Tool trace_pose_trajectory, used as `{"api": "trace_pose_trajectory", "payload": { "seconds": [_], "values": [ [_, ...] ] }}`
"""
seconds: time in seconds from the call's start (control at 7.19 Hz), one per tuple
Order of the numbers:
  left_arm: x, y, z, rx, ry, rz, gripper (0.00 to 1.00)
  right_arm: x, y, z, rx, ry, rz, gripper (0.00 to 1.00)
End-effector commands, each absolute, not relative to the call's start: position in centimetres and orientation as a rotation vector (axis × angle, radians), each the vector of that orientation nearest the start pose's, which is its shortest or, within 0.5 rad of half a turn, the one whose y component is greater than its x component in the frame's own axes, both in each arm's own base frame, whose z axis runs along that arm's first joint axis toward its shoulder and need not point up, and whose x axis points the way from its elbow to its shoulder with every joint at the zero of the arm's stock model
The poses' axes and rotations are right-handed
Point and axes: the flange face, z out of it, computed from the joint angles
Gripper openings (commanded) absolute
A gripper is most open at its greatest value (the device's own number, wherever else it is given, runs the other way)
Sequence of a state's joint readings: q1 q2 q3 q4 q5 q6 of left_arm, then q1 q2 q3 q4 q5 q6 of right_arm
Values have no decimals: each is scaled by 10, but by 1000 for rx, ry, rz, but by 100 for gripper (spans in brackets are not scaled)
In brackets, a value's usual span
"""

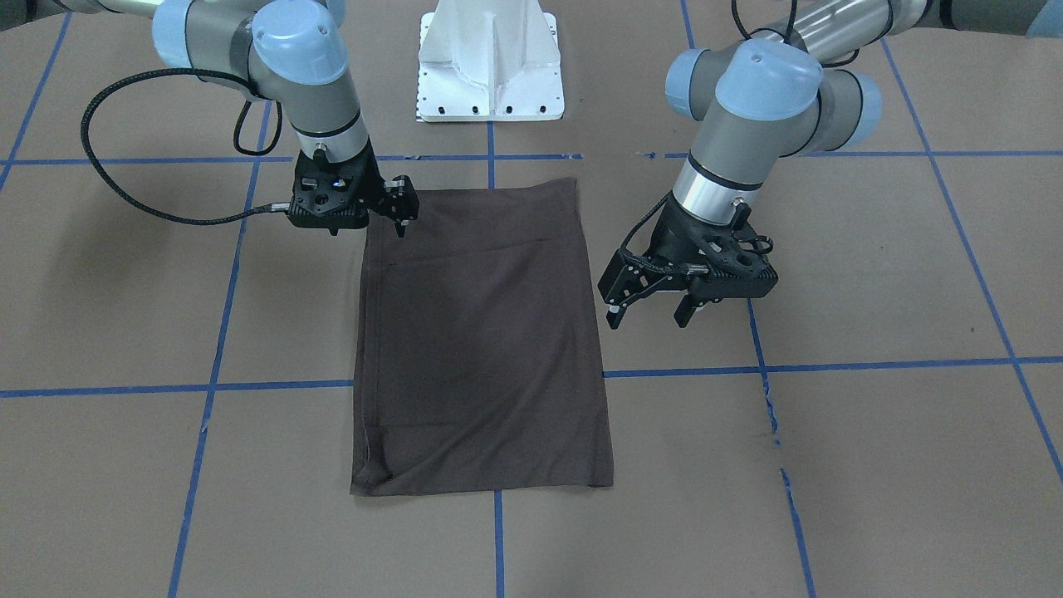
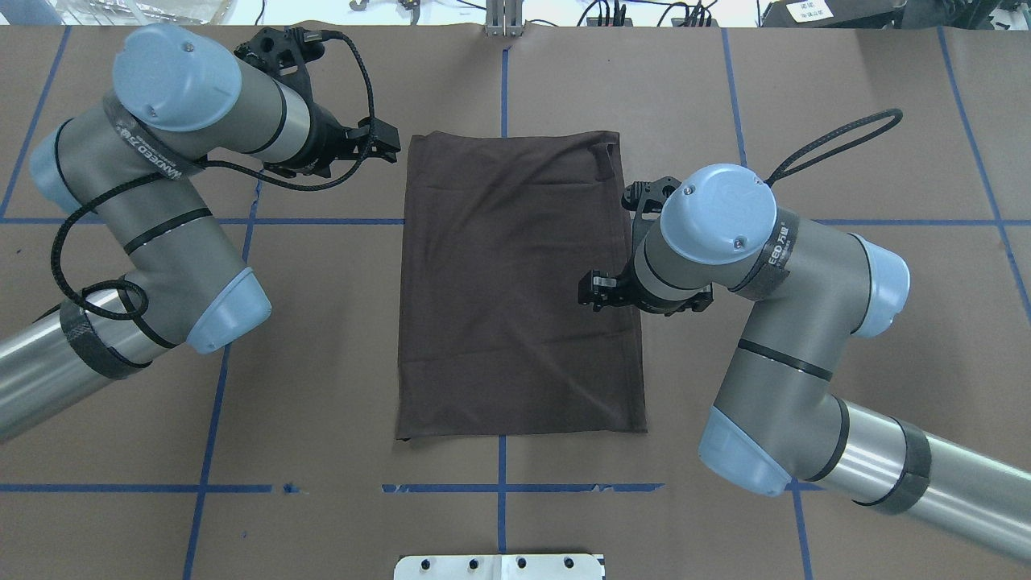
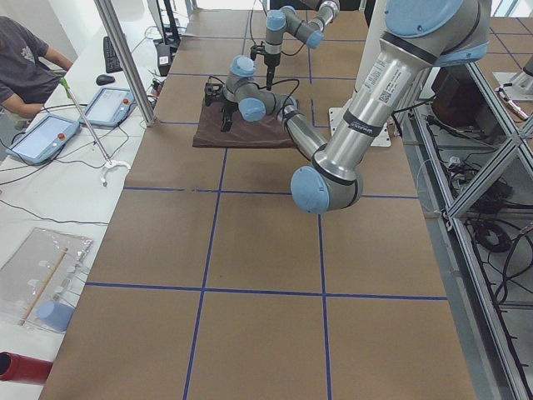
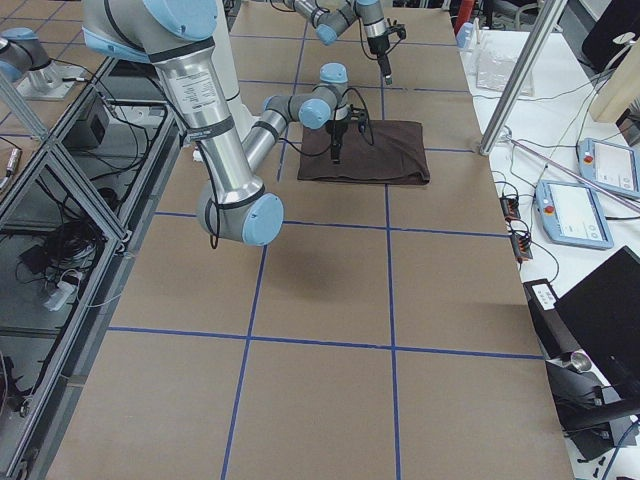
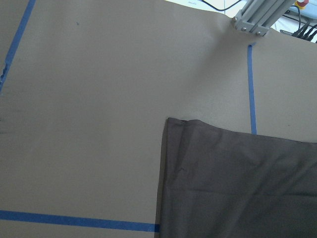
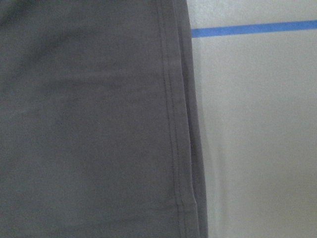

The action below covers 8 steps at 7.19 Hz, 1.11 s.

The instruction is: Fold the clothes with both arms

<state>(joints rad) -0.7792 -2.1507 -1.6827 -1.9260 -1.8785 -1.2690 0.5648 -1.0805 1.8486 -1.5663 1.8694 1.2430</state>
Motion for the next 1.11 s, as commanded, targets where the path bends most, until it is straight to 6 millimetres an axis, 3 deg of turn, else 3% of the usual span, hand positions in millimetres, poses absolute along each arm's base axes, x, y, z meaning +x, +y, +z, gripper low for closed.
{"api": "trace_pose_trajectory", "payload": {
  "seconds": [0.0, 0.14, 0.28, 0.56, 0.7, 0.83, 0.97],
  "values": [
    [399, -537, 222, 294, 1056, -267, 100, -477, -435, 272, 92, -837, 114, 100],
    [401, -537, 229, 286, 1049, -269, 100, -476, -433, 266, 87, -851, 122, 100],
    [418, -518, 240, 228, 1060, -287, 100, -472, -425, 258, 82, -872, 128, 100],
    [476, -439, 276, 6, 1136, -419, 100, -464, -407, 242, 33, -923, 165, 100],
    [499, -394, 278, -79, 1138, -444, 100, -460, -398, 229, 4, -955, 187, 100],
    [519, -345, 288, -115, 1121, -487, 100, -454, -391, 220, -16, -977, 189, 100],
    [525, -314, 290, -149, 1115, -526, 100, -454, -390, 219, -22, -978, 190, 100]
  ]
}}
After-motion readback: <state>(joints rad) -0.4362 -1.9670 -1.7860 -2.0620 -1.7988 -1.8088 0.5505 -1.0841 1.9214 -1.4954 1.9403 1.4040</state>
